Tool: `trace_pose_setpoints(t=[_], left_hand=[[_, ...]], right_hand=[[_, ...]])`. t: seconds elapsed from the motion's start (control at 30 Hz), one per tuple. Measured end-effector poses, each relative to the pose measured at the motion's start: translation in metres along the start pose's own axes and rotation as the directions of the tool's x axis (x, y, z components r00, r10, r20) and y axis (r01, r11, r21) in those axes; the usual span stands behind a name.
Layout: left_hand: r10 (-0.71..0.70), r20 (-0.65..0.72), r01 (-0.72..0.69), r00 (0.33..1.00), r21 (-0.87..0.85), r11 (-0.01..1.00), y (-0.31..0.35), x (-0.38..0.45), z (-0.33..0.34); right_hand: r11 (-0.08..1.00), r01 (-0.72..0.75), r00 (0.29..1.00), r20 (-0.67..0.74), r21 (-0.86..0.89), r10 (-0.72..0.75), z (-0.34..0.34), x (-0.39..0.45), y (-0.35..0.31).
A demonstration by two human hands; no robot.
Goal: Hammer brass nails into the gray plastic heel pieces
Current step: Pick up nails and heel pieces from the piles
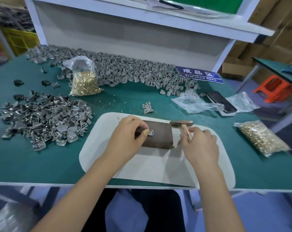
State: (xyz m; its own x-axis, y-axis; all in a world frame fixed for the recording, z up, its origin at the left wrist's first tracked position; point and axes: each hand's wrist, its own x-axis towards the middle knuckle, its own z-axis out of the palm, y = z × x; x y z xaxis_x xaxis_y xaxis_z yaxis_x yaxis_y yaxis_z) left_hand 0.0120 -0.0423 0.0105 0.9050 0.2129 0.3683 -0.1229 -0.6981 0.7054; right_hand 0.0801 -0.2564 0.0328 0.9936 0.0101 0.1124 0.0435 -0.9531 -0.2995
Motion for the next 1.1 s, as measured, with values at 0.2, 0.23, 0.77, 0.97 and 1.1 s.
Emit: trace_pose_setpoints(t=[0.2,0.23,0.77,0.97,1.1], left_hand=[[0.013,0.024,-0.018,1.000,0.238,0.971,0.006,0.000,-0.009],[0.000,0.029,-0.007,1.000,0.251,0.968,0.009,0.000,-0.009],[-0.099,0.017,0.087,0.995,0.360,0.929,0.016,0.003,-0.013],[-0.099,0.029,0.080,0.995,0.399,0.913,0.020,0.004,-0.013],[-0.096,0.035,0.073,0.995,0.417,0.906,0.021,0.004,-0.013]], right_hand=[[0.998,-0.048,0.993,0.109,-0.042,0.053,0.003,0.001,0.011],[0.997,-0.038,0.992,0.118,-0.066,0.046,0.000,0.003,0.012],[0.805,0.250,0.928,0.104,0.538,-0.357,-0.012,-0.036,-0.007],[0.817,0.301,0.934,0.022,0.492,-0.357,-0.022,-0.045,-0.009],[0.816,0.308,0.939,-0.019,0.489,-0.344,-0.024,-0.049,-0.012]])
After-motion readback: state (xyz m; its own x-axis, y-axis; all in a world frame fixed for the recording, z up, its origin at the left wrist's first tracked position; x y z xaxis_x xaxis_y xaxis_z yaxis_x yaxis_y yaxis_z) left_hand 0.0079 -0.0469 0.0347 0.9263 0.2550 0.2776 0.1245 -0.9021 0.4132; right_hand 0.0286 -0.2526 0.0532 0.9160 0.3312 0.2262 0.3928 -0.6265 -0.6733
